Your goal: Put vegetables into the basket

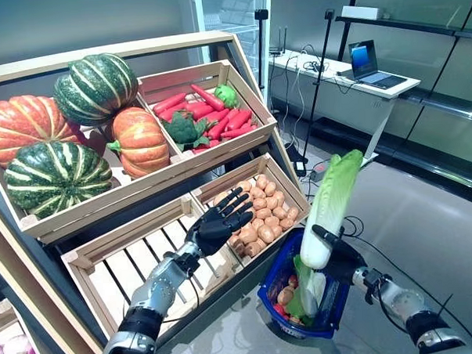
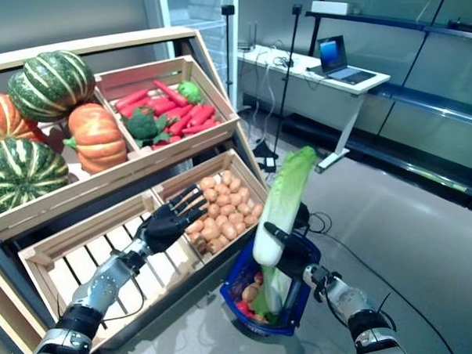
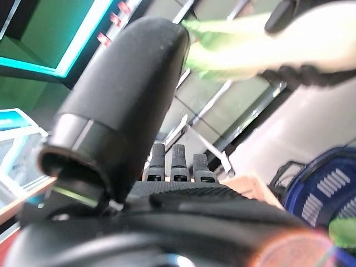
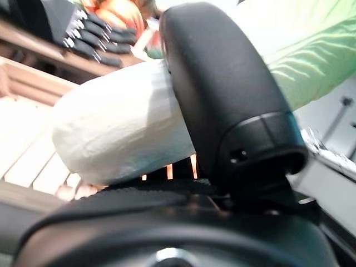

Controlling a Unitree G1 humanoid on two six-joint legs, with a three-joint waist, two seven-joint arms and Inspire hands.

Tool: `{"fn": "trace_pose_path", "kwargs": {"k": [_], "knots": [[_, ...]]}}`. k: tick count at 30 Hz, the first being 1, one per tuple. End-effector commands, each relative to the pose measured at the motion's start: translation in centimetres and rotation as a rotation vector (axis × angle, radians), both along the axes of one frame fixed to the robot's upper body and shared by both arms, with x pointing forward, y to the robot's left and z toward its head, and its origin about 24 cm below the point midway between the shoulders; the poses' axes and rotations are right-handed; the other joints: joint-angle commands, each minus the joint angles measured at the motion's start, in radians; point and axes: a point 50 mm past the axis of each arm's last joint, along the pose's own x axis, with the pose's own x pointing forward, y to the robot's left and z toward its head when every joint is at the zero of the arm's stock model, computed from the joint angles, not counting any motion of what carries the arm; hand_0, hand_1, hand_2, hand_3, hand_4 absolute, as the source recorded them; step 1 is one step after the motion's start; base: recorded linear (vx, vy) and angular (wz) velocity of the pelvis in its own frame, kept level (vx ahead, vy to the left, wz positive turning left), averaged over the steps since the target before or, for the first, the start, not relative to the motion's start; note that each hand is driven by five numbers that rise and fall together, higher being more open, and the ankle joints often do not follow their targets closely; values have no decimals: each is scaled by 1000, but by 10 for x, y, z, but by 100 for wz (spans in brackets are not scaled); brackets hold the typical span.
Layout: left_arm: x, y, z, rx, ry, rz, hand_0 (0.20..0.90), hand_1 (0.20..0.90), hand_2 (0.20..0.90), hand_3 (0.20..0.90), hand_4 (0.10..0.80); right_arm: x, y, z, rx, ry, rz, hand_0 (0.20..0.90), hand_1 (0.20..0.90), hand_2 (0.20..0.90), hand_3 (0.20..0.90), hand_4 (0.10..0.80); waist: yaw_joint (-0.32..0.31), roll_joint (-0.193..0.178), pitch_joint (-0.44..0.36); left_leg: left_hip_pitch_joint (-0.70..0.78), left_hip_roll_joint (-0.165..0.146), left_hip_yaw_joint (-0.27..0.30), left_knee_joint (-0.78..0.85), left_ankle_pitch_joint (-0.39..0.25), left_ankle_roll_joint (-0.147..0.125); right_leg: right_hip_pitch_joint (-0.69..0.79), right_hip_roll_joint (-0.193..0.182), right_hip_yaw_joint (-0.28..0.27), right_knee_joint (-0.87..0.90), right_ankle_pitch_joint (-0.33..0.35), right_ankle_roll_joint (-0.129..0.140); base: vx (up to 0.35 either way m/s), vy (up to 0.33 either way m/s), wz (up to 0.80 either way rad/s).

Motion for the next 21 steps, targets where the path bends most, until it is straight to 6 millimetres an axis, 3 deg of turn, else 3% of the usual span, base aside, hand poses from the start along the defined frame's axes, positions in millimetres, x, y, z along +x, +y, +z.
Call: {"fn": "trace_pose_path", "kwargs": {"k": [1, 4, 6, 10, 15, 16, 21], "knots": [[29, 25, 43, 89, -227, 158, 900, 900, 900, 900, 800, 52, -24, 50, -143, -246, -152, 300, 300, 300, 300, 400, -1, 5, 22, -2, -4, -33, 1, -18, 24, 9, 2, -21, 57, -26, -52, 0, 0, 0], [36, 20, 51, 116, -271, 218, 900, 900, 900, 900, 800, 62, -28, 54, -236, -244, -224, 300, 300, 300, 300, 400, 4, 18, 77, -43, -1, -44, 39, -20, 18, -55, -12, -17, 150, -68, -62, -212, -8, -3], [62, 10, 84, 122, -390, 270, 900, 900, 900, 900, 800, 100, -28, 92, -331, -320, -299, 300, 300, 300, 300, 400, 10, 26, 210, -206, 19, -87, 206, -62, -3, -216, -50, -7, 311, -112, -74, -639, -32, -7], [75, 4, 110, 110, -478, 319, 900, 900, 900, 900, 800, 121, -31, 121, -374, -374, -337, 300, 300, 300, 300, 400, 12, 33, 318, -370, 41, -126, 378, -98, -11, -377, -102, 21, 493, -146, -81, -311, 3, 8], [76, 3, 131, 103, -560, 365, 900, 900, 900, 900, 800, 133, -44, 147, -427, -416, -392, 300, 300, 300, 300, 400, 36, 48, 387, -541, 47, -161, 537, -142, -4, -532, -160, 29, 673, -206, -92, -197, 9, 14], [77, 4, 134, 113, -573, 364, 900, 900, 900, 900, 800, 134, -46, 152, -433, -422, -397, 300, 300, 300, 300, 400, 41, 53, 394, -553, 46, -174, 565, -173, -9, -550, -167, 39, 717, -240, -82, -101, -9, 16], [78, 2, 148, 96, -613, 348, 900, 900, 900, 900, 800, 142, -53, 174, -469, -456, -416, 300, 300, 300, 300, 400, 51, 64, 430, -637, 45, -183, 664, -212, -4, -637, -202, 54, 838, -282, -85, -94, 6, 13]]}}
